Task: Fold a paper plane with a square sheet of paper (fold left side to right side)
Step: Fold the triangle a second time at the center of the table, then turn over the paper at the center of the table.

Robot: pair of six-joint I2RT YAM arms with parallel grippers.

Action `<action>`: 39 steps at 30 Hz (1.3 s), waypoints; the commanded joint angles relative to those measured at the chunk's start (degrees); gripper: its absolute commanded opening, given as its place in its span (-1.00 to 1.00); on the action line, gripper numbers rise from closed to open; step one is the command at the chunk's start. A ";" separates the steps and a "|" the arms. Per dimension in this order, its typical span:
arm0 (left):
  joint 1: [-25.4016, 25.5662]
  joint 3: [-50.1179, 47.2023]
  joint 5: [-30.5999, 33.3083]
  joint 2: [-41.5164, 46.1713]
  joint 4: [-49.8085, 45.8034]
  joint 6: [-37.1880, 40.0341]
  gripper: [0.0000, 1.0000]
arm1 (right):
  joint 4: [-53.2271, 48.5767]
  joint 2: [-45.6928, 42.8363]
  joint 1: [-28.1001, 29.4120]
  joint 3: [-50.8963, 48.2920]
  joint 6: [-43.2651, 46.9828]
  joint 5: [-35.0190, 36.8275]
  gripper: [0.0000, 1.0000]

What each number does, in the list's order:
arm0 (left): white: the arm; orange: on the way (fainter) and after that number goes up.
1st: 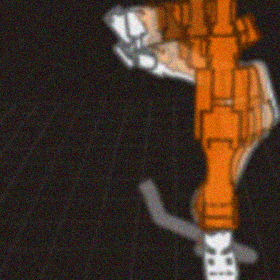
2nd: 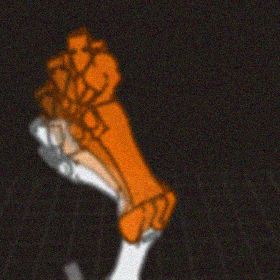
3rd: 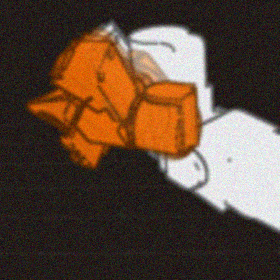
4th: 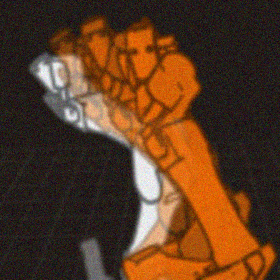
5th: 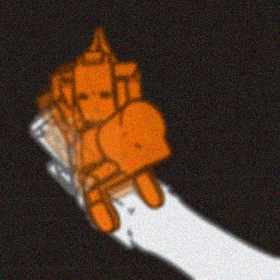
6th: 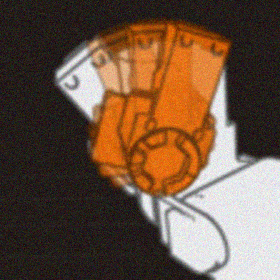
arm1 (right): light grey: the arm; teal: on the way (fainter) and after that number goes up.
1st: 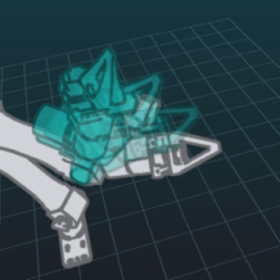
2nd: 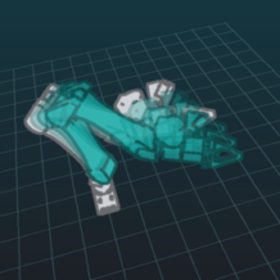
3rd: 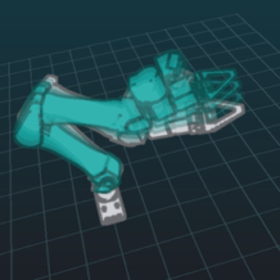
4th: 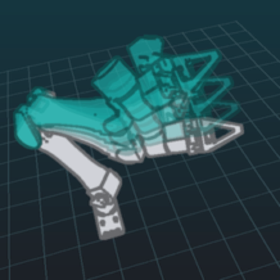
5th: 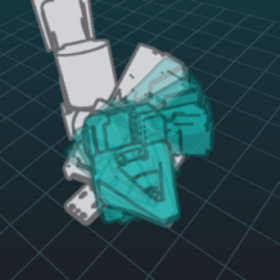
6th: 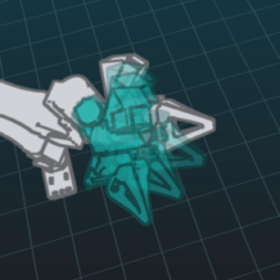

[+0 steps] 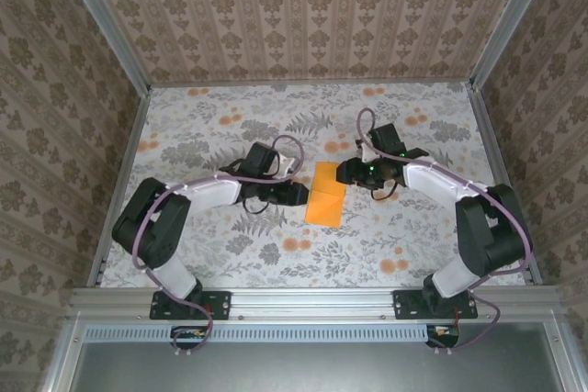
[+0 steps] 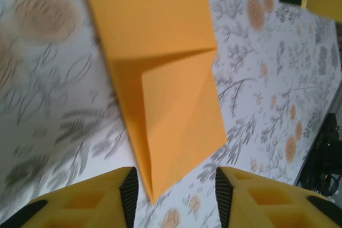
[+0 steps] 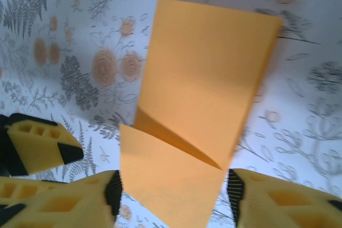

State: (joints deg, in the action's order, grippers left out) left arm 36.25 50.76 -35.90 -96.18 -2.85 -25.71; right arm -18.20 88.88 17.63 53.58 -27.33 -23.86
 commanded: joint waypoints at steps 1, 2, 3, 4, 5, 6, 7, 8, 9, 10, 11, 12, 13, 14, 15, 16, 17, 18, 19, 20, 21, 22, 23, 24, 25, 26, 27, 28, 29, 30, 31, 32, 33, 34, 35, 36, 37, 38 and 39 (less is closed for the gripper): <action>-0.30 4.01 -2.00 -4.24 2.11 1.01 -0.03 | 1.85 -2.44 -0.94 -4.10 -0.55 0.46 0.30; -0.30 4.95 -1.98 -5.46 1.98 1.29 -0.02 | 2.20 -2.92 -1.01 -4.70 -0.74 0.29 0.34; -0.30 5.93 -1.98 -6.66 2.01 1.33 -0.01 | 2.53 -3.40 -1.02 -5.25 -0.96 -0.20 0.38; -0.30 6.85 -2.27 -7.81 1.93 1.46 -0.01 | 2.64 -3.60 -0.97 -5.71 -1.06 -0.53 0.39; -0.30 7.72 -2.33 -8.82 1.76 1.64 -0.01 | 2.74 -3.71 -1.01 -5.98 -1.20 -0.90 0.39; -0.35 8.37 -2.31 -9.59 1.50 1.88 -0.01 | 2.73 -3.63 -0.98 -6.16 -1.26 -1.44 0.39; -0.30 8.85 -2.33 -10.27 1.36 2.13 -0.02 | 2.76 -3.54 -1.00 -6.29 -1.30 -2.05 0.38; -0.30 9.31 -2.56 -10.75 1.36 2.26 -0.04 | 2.73 -3.23 -1.01 -6.41 -1.41 -2.77 0.39; -0.30 9.61 -2.68 -11.21 1.42 2.31 -0.07 | 2.78 -2.93 -0.99 -6.47 -1.49 -3.41 0.39; -0.28 9.81 -3.07 -11.60 1.59 2.48 -0.12 | 2.77 -2.63 -1.01 -6.54 -1.58 -4.01 0.39; -0.22 10.00 -3.55 -11.90 1.86 2.48 -0.19 | 2.90 -2.34 -0.97 -6.64 -1.67 -4.47 0.39; -0.21 10.01 -3.92 -12.04 2.17 2.37 -0.26 | 3.15 -2.02 -1.02 -6.71 -1.76 -4.81 0.39; -0.13 10.07 -4.37 -12.14 2.53 2.35 -0.33 | 3.31 -1.67 -1.00 -6.74 -1.80 -5.26 0.38; -0.05 9.95 -4.78 -12.19 2.88 2.25 -0.39 | 3.49 -1.35 -1.01 -6.75 -1.89 -5.72 0.39; 0.03 9.85 -5.04 -12.14 3.06 2.25 -0.46 | 3.82 -1.04 -1.00 -6.67 -1.87 -6.20 0.39; 0.05 9.80 -4.99 -12.10 3.02 2.25 -0.56 | 3.96 -0.70 -0.91 -6.59 -1.96 -6.58 0.39; 0.05 9.67 -4.79 -11.95 2.95 2.25 -0.63 | 4.00 -0.37 -0.89 -6.48 -1.95 -6.85 0.39; 0.05 9.54 -4.19 -11.69 2.86 2.39 -0.71 | 4.04 -0.05 -0.81 -6.40 -1.92 -7.12 0.40; 0.01 9.27 -3.32 -11.23 2.66 2.57 -0.78 | 4.05 0.30 -0.81 -6.32 -2.01 -7.29 0.40; -0.05 8.95 -2.61 -10.75 2.51 2.66 -0.82 | 4.09 0.63 -0.69 -6.30 -1.94 -7.49 0.41; -0.04 8.59 -1.82 -10.08 2.41 2.85 -0.87 | 4.13 0.96 -0.65 -6.21 -1.98 -7.81 0.42; -0.04 8.12 -1.38 -9.39 2.34 2.95 -0.91 | 4.20 1.27 -0.51 -6.13 -2.16 -7.94 0.43; -0.13 7.70 -1.36 -8.79 2.41 3.01 -0.93 | 4.47 1.53 -0.43 -6.14 -2.28 -8.18 0.44; -0.13 7.27 0.28 -8.17 2.41 3.09 -0.94 | 5.07 1.90 -0.27 -6.13 -2.63 -8.62 0.44; -0.17 6.95 0.78 -7.60 2.37 3.11 -0.94 | 5.61 2.28 -0.06 -6.06 -3.09 -9.13 0.44; -0.21 6.61 0.99 -7.22 2.39 3.09 -0.94 | 6.15 2.70 0.05 -6.04 -3.45 -9.64 0.44; -0.21 6.46 1.16 -6.86 2.41 3.04 -0.94 | 6.74 3.21 0.30 -5.86 -3.74 -10.22 0.44; -0.31 6.26 1.34 -6.57 2.38 3.11 -0.94 | 7.07 3.77 0.56 -5.55 -4.10 -10.63 0.43; -0.30 6.07 1.51 -6.27 2.41 3.08 -0.94 | 7.41 4.35 0.74 -5.31 -4.42 -10.97 0.42; -0.35 6.01 1.69 -6.09 2.39 3.10 -0.94 | 7.84 5.00 0.98 -5.01 -4.83 -11.33 0.42; -0.39 5.70 1.93 -5.89 2.44 2.95 -0.94 | 8.38 5.57 1.20 -4.84 -5.15 -11.72 0.41; -0.39 5.62 2.02 -5.77 2.50 2.87 -0.94 | 9.04 6.05 1.37 -4.74 -5.55 -11.97 0.41; -0.39 5.58 2.01 -5.82 2.50 2.82 -0.94 | 9.84 6.60 1.60 -4.64 -6.01 -12.49 0.39; -0.39 5.49 2.06 -5.81 2.58 2.79 -0.94 | 10.54 7.15 1.79 -4.42 -6.46 -12.96 0.37; -0.39 5.50 2.07 -5.77 2.64 2.70 -0.94 | 11.15 7.82 1.96 -4.22 -6.89 -13.25 0.35; -0.39 5.47 2.13 -5.86 2.60 2.70 -0.94 | 11.82 8.55 2.14 -4.01 -7.32 -13.77 0.31; -0.39 5.47 2.23 -5.84 2.65 2.62 -0.94 | 12.59 9.23 2.33 -3.70 -7.84 -14.14 0.27; -0.43 5.41 2.25 -5.87 2.61 2.60 -0.94 | 13.41 9.88 2.49 -3.43 -8.33 -14.43 0.21; -0.48 5.44 2.35 -5.89 2.50 2.64 -0.93 | 14.44 10.54 2.65 -3.18 -8.97 -15.09 0.15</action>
State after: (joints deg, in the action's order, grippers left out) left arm 36.25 56.75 -34.17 -103.74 -0.38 -23.77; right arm -7.42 97.65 19.73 48.53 -34.00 -35.90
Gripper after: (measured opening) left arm 0.047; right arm 0.592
